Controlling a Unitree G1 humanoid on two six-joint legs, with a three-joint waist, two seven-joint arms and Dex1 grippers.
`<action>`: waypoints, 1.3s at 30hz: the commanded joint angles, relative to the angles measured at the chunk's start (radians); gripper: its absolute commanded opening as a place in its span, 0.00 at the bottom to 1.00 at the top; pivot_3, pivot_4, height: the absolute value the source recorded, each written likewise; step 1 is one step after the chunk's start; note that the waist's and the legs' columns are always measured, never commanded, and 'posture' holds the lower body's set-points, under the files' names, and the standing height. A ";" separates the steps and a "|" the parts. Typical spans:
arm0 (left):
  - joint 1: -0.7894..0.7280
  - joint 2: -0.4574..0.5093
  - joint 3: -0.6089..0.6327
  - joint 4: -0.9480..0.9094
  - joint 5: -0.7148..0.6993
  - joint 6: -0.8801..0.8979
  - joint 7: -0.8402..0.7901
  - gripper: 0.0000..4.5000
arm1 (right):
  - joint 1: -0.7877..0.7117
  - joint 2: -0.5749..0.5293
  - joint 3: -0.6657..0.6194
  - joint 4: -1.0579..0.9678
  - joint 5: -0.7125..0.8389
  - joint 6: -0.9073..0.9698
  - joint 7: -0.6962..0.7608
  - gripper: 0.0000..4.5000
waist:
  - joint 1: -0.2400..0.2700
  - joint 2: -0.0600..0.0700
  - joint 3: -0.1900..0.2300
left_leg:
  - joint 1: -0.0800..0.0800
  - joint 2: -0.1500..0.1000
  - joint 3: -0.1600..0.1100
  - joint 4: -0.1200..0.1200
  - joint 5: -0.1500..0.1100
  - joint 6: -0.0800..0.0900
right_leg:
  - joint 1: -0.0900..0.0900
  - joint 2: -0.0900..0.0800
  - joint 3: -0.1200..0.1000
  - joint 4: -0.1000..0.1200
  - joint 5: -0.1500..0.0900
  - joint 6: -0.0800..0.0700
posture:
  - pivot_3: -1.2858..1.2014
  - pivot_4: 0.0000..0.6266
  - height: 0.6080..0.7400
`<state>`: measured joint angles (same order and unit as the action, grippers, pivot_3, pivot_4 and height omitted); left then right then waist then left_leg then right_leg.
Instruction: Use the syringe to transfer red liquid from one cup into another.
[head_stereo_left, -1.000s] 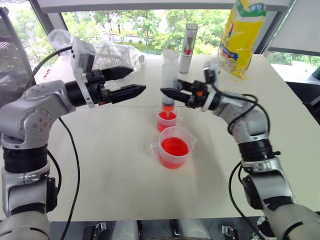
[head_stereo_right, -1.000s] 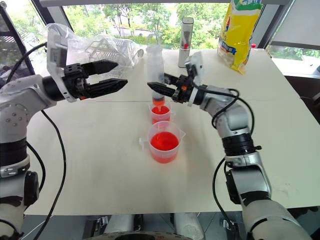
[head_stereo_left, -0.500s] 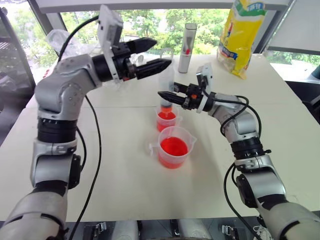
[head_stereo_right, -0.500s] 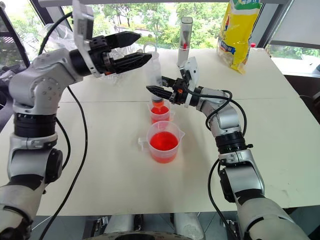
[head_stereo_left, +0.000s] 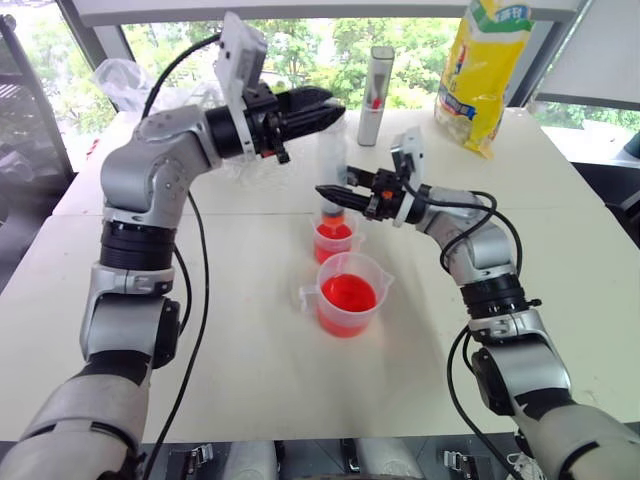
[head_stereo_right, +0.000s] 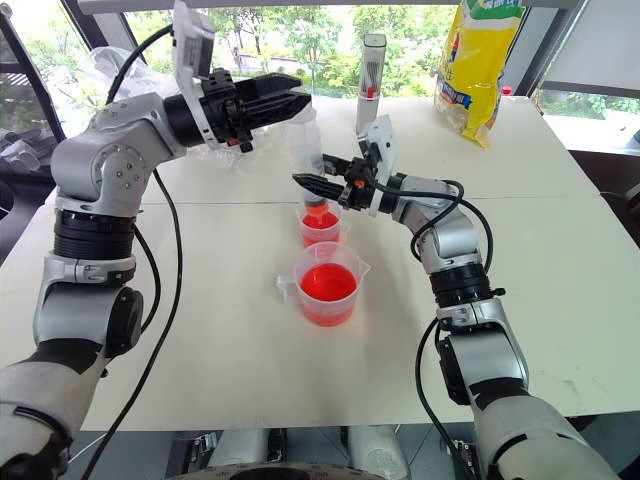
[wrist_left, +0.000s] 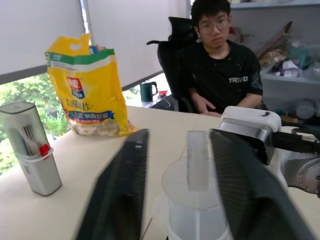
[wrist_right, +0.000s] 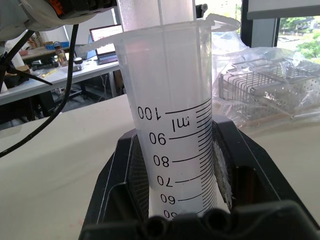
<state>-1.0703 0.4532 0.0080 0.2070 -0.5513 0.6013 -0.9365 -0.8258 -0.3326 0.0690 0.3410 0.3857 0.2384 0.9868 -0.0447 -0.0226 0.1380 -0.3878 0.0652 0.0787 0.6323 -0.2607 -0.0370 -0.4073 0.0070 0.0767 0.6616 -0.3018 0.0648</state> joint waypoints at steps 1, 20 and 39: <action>-0.011 0.004 0.004 -0.039 0.001 0.003 -0.014 0.02 | -0.041 0.004 -0.024 -0.010 0.002 -0.025 0.007 0.30 | 0.000 0.000 0.000 | 0.000 0.000 0.000 0.000 0.000 0.000 | 0.000 0.000 0.000 0.000 0.000 0.000 | 0.52 0.24 1.00; 0.063 -0.005 -0.032 -0.079 0.020 0.019 -0.043 0.01 | -0.069 -0.006 -0.048 -0.013 -0.001 -0.021 0.012 0.30 | 0.000 0.000 0.000 | 0.000 0.000 0.000 0.000 0.000 0.000 | 0.000 0.000 0.000 0.001 0.000 0.000 | 0.52 0.24 1.00; 0.136 -0.028 -0.053 -0.057 0.058 -0.020 -0.044 0.01 | -0.116 -0.021 -0.077 -0.053 0.020 0.015 0.012 0.30 | 0.000 0.000 0.000 | 0.000 0.000 0.000 0.000 0.000 0.000 | 0.000 0.000 0.000 0.001 0.000 0.000 | 0.52 0.24 1.00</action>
<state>-0.9644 0.4245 0.0032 0.1466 -0.5159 0.5678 -0.9576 -0.8463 -0.3358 0.0691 0.3565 0.3657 0.2774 1.0179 -0.0446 -0.0226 0.1380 -0.3877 0.0653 0.0787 0.6325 -0.2607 -0.0370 -0.4074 0.0068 0.0768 0.6622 -0.3018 0.0648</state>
